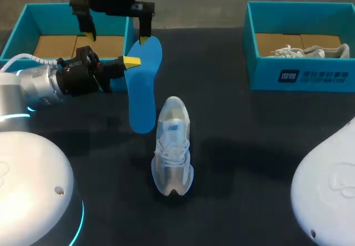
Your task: Take the shoe out of the shoebox, open the shoe tongue, remove and reinsert the insole, then place the shoe into the shoebox
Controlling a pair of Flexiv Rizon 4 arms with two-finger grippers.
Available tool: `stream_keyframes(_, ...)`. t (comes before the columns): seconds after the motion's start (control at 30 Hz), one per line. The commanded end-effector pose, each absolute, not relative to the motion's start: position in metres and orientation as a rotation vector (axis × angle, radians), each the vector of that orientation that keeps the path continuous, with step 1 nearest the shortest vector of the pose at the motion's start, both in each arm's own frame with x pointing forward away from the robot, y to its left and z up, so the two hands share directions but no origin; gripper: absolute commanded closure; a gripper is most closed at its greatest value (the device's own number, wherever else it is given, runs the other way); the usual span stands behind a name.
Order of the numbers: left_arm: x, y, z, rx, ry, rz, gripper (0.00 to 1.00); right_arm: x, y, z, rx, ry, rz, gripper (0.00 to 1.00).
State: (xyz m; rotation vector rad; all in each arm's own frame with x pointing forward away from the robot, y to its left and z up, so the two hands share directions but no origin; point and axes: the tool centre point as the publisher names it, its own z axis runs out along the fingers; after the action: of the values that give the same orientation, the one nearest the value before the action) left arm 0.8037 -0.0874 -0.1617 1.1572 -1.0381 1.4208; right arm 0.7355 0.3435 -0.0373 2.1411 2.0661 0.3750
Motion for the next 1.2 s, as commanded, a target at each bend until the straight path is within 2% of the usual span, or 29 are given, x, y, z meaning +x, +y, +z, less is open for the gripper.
stream_keyframes(0.03,0.802,-0.087,-0.161,1.161,-1.038,1.422,1.0,0.727,0.353,-0.046,2.144,1.934,0.261,0.0)
stream_keyframes(0.47,0.802,-0.087,-0.161,1.161,-1.038,1.422,1.0,0.726,0.346,-0.053,2.19,1.946,0.358,0.0)
stream_keyframes(1.2,0.802,-0.087,-0.161,1.161,-1.038,1.422,1.0,0.723,0.282,-0.038,2.399,2.09,0.919,0.0)
